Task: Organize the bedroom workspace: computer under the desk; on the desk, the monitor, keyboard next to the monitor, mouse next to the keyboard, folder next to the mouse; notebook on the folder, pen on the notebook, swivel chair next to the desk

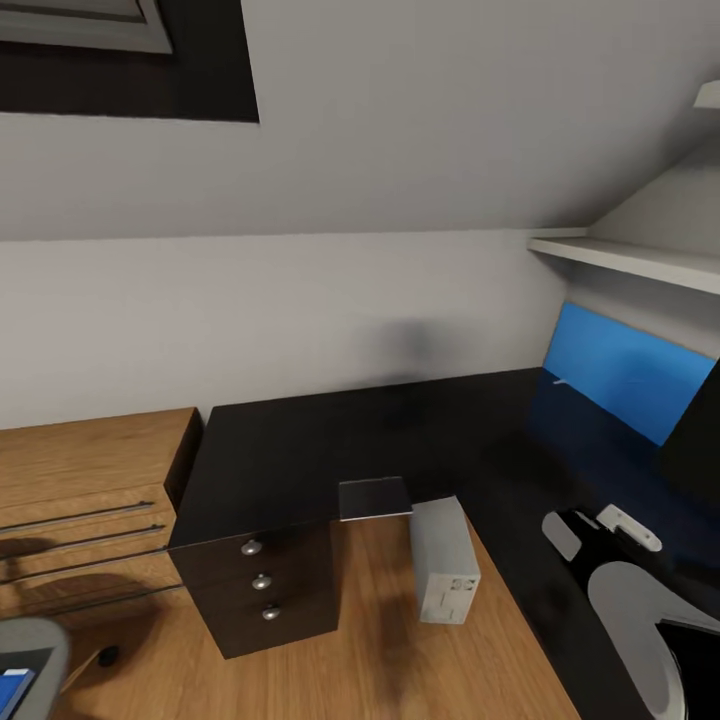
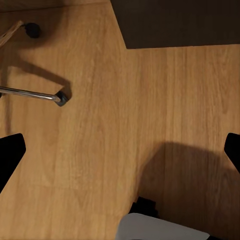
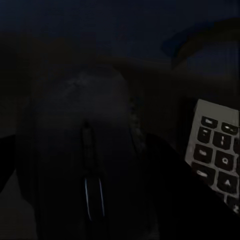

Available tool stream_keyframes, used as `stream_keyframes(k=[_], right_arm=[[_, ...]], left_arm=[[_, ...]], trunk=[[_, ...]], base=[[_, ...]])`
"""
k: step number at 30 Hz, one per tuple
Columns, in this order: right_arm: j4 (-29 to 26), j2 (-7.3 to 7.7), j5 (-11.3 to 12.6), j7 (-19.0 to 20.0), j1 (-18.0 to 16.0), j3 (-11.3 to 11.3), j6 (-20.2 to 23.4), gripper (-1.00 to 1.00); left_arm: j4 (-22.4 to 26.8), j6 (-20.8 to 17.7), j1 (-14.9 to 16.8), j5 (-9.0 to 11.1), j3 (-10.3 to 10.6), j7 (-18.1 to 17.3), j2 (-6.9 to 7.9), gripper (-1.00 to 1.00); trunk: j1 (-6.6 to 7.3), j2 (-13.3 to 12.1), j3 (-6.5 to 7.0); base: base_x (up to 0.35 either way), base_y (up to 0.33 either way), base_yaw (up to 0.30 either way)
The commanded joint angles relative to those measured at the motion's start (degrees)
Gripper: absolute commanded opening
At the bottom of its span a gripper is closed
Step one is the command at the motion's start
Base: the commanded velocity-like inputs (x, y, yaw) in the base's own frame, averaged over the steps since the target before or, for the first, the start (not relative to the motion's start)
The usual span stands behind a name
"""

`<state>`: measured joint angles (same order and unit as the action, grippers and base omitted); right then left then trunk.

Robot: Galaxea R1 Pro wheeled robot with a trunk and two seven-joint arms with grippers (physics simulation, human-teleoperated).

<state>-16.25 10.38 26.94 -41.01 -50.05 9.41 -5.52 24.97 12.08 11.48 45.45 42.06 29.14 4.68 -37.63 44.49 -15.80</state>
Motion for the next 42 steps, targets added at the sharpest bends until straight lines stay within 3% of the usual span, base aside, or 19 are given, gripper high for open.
stream_keyframes(k=[1,4,8,24,32,42], right_arm=[[-0.03,0.06,2.17,0.86,-0.05,-0.09,0.35,-1.00],[-0.08,0.27,4.03,1.80,-0.04,-0.09,1.58,-1.00],[-0.13,0.39,4.81,2.18,-0.02,-0.09,1.98,-1.00],[-0.42,1.11,5.12,2.19,-0.03,0.07,1.64,-1.00],[-2.11,1.11,5.36,2.03,-0.05,2.55,1.60,-1.00],[-3.41,1.10,5.32,1.90,-0.04,2.87,1.65,-1.00]], left_arm=[[0.08,0.31,0.05,0.61,0.49,0.31,0.06,1.00],[0.08,0.31,0.05,0.61,0.49,0.31,0.06,1.00],[0.08,0.31,0.04,0.61,0.53,0.31,0.06,1.00],[0.08,0.29,0.07,0.52,0.51,0.31,-0.55,1.00],[0.08,0.28,0.08,0.52,0.51,0.31,-0.55,1.00],[0.08,0.27,0.07,0.52,0.55,0.31,-0.55,1.00]], trunk=[[-0.24,0.48,-0.26],[-0.89,1.69,-0.80],[-1.77,3.29,-1.52],[-5.29,9.71,-4.39],[-7.04,12.92,-5.83],[-8.80,16.12,-7.27]], base=[[0.000,0.000,0.000],[0.000,0.000,0.000],[0.000,0.000,0.000],[0.000,0.000,0.000],[0.000,0.000,0.000],[0.000,0.000,-0.072]])
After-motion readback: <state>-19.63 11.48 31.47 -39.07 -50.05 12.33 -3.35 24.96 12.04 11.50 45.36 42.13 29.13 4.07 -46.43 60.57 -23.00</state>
